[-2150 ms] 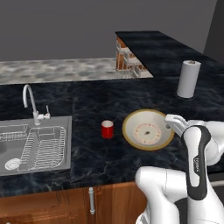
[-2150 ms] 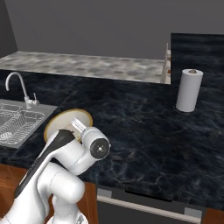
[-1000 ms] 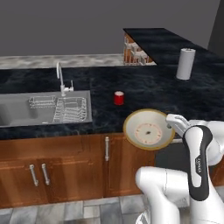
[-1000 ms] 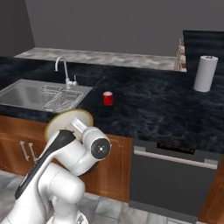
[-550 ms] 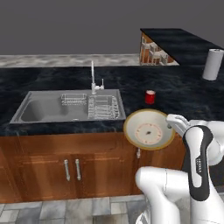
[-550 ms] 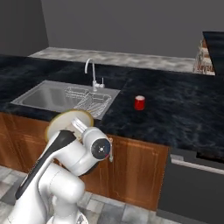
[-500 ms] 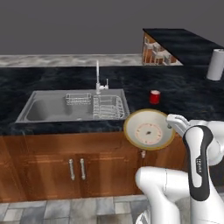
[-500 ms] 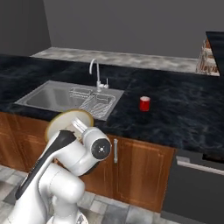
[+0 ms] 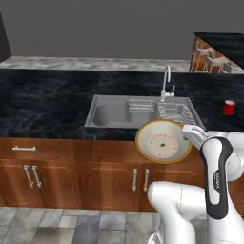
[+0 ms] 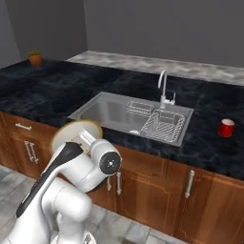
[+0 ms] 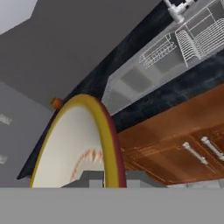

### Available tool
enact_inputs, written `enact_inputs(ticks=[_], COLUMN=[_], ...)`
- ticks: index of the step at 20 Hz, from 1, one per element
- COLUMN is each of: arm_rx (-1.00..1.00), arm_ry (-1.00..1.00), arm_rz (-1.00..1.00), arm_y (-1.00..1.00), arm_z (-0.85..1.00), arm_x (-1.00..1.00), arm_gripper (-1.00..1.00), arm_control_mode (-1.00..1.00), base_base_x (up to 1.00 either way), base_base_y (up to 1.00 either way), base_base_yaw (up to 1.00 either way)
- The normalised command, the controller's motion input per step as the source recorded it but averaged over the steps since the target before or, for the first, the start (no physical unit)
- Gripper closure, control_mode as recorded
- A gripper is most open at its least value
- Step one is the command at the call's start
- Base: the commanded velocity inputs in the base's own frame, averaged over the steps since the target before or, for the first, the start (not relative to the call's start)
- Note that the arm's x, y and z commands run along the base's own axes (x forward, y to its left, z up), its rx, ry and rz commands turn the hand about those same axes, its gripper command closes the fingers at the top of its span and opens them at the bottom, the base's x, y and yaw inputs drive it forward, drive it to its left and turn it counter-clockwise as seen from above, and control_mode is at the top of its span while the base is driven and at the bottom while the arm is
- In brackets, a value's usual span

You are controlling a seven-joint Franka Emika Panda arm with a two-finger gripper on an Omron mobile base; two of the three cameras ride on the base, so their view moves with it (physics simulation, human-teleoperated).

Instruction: Clear the mugs and bowl far away from the sink.

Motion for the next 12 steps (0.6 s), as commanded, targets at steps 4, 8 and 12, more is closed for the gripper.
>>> enact_inputs(ticks=[4,8,12], arm_rx=[0.0,0.0,0.0], arm_ry=[0.0,0.0,0.0], arm_rz=[0.0,0.0,0.0], arm_y=[0.0,0.0,0.0], arm_z=[0.0,0.0,0.0], arm_x=[0.0,0.0,0.0], arm_gripper=[1.0,1.0,1.0], arm_control_mode=[1.0,1.0,1.0], base_base_x=[-0.05,-0.08,-0.18], base_base_y=[0.79,0.72,0.69], base_base_yaw=[0.36,0.36,0.37])
